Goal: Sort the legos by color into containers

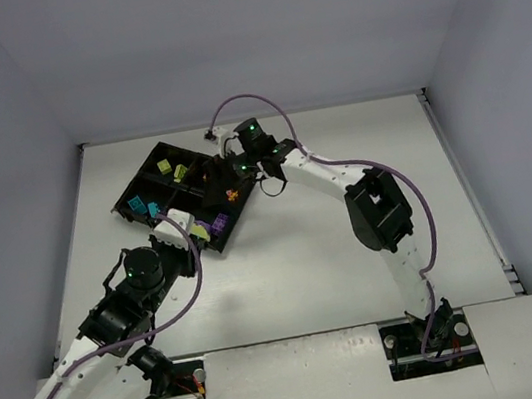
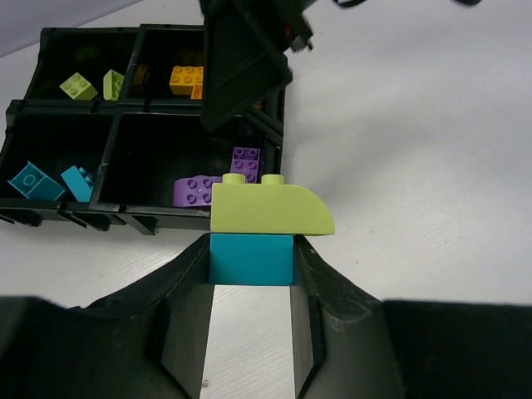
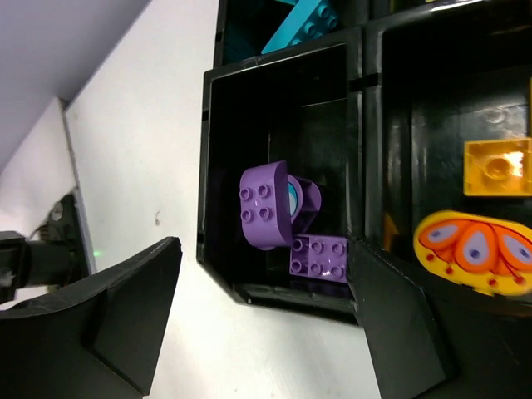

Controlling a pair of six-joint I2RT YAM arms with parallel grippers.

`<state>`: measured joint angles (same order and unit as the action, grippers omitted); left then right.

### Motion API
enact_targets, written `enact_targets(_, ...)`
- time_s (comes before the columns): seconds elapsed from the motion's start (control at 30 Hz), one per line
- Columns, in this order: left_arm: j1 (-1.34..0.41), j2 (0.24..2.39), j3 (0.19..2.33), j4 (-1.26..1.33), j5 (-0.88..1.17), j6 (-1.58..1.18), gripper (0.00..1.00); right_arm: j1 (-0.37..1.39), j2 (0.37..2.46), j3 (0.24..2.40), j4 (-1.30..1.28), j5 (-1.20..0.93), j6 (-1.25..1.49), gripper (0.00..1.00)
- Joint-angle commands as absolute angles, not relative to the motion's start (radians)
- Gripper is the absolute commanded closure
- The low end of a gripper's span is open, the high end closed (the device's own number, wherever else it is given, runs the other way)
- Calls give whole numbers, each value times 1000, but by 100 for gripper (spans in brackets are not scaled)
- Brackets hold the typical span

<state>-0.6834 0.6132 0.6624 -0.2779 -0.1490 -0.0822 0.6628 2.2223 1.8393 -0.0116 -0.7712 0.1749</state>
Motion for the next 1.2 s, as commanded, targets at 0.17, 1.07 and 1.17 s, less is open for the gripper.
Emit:
enact_targets(0.17,-634,753,707,-65,-89,52,76,479,1958,1731,49,-1090,308,23)
enact_targets(1.07,-594,1019,830,244,291,250,75,466,1796,1532,107,-1284,376,23)
enact_targets(1.17,-594,1031,834,250,301,253,75,472,1798,1536,118,-1284,385,24)
